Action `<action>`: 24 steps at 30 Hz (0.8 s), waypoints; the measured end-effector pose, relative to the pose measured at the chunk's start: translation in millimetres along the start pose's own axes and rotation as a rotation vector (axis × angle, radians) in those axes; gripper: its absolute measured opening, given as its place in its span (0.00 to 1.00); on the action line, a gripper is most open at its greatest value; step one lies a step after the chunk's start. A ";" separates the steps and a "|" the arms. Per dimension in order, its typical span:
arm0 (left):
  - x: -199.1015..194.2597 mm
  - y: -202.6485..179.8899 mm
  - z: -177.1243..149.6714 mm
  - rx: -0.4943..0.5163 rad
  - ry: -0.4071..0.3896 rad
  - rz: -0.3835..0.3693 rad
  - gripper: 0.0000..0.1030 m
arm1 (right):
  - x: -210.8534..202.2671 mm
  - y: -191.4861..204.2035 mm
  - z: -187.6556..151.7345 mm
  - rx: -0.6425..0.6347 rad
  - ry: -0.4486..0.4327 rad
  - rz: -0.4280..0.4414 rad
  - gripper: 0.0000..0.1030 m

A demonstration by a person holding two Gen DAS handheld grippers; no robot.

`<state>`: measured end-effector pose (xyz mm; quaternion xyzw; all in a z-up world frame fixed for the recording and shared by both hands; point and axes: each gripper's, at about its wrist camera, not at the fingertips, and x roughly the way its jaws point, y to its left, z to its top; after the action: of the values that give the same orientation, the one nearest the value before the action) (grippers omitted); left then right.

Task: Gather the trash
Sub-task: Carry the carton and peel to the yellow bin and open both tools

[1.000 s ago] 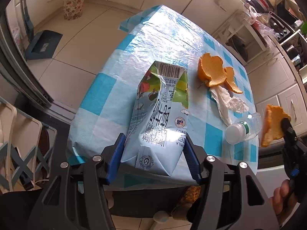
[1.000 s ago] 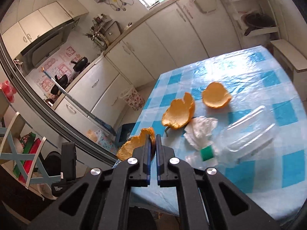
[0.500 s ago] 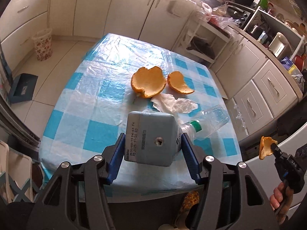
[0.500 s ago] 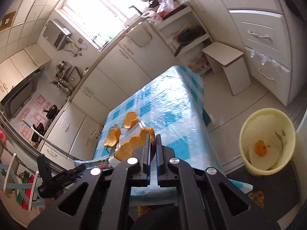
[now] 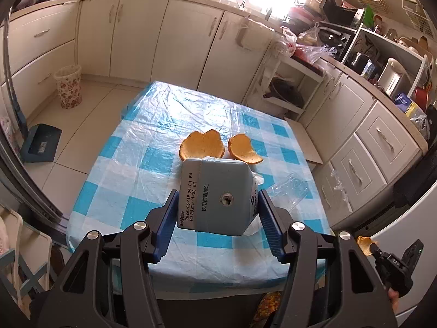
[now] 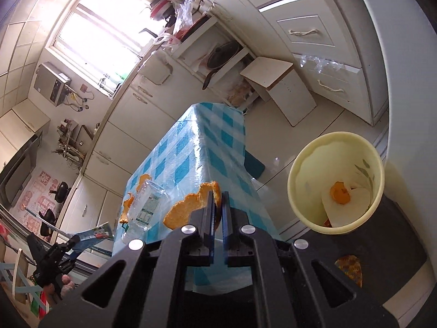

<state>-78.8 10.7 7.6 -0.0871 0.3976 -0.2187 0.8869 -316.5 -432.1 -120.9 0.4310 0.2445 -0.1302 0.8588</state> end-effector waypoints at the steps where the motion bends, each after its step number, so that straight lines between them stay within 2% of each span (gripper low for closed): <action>1: -4.1 -3.8 2.0 0.001 -0.008 -0.009 0.53 | -0.3 -3.8 0.3 0.002 -0.002 -0.008 0.05; 6: -6.8 -42.1 2.7 0.038 0.012 -0.093 0.53 | -1.4 -21.8 3.6 -0.004 -0.010 -0.062 0.05; 11: 12.6 -105.5 -7.0 0.141 0.067 -0.188 0.53 | -3.4 -41.0 10.9 -0.014 -0.030 -0.127 0.05; 20: 79.8 -251.0 -48.0 0.391 0.210 -0.318 0.53 | 1.0 -73.9 23.1 -0.035 -0.051 -0.249 0.05; 24: 120.3 -302.9 -68.8 0.475 0.290 -0.341 0.53 | 6.2 -91.3 28.4 -0.029 -0.048 -0.290 0.05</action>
<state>-155.7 -312.3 -19.2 0.0892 0.4371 -0.4608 0.7672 -342.1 -509.2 -171.5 0.3757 0.2856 -0.2594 0.8426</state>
